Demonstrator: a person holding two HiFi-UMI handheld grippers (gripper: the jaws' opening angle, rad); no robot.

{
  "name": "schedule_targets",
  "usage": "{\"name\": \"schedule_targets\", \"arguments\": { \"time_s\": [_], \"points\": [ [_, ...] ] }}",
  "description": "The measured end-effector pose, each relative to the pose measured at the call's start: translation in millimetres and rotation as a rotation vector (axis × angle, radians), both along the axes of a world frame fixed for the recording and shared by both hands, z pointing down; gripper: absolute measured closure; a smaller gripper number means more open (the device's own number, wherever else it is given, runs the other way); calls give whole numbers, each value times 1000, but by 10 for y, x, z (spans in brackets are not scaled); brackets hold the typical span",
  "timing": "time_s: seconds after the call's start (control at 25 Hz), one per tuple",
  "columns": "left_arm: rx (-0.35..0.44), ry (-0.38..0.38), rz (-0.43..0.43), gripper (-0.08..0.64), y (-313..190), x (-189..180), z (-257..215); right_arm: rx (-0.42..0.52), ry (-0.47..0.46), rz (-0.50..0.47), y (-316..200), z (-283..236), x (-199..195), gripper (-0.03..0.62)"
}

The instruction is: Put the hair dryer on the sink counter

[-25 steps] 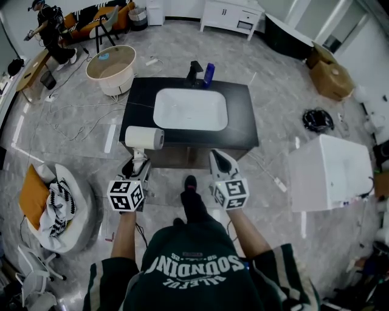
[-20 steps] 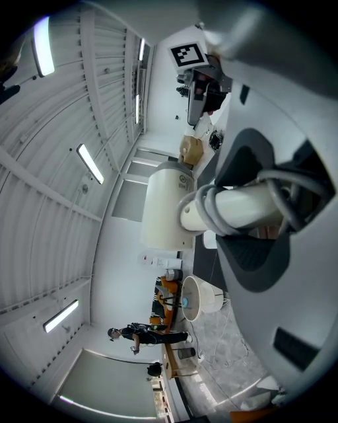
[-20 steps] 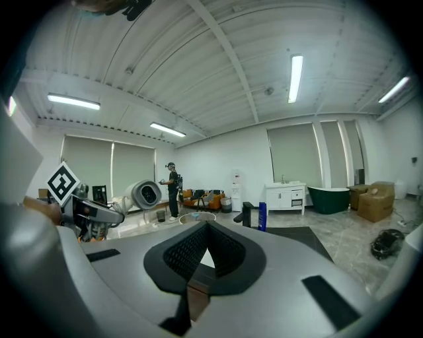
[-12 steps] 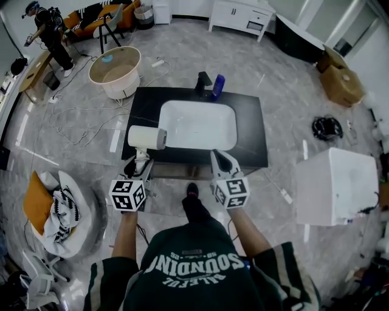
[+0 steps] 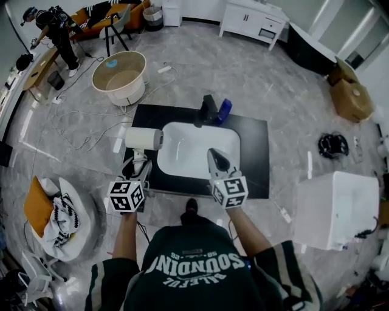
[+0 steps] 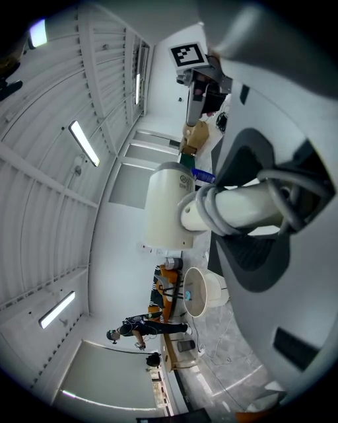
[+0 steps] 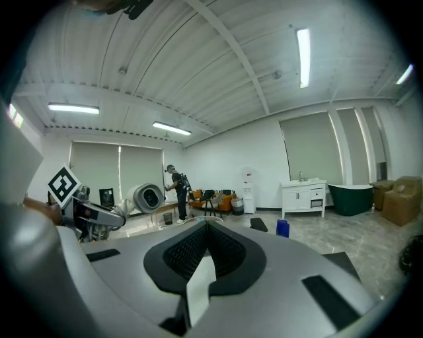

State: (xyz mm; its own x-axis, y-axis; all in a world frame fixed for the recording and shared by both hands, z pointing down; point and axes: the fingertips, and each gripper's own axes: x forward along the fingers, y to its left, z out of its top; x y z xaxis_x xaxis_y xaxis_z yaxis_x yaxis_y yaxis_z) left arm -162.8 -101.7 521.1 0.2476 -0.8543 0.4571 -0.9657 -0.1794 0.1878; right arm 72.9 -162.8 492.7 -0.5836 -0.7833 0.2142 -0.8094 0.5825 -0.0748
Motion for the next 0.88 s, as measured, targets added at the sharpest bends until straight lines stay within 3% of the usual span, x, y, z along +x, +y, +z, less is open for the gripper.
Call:
{"name": "schedule_targets", "arguments": {
  "time_s": [0.52,0.88],
  "points": [
    [-23,34,-49,339,-727,-216,122,-25,9,-45,-759,66,-269,591],
    [-40,35,-10,339,-1189,-460,167,-42,10,-4,-1126,82,-481,591]
  ]
}}
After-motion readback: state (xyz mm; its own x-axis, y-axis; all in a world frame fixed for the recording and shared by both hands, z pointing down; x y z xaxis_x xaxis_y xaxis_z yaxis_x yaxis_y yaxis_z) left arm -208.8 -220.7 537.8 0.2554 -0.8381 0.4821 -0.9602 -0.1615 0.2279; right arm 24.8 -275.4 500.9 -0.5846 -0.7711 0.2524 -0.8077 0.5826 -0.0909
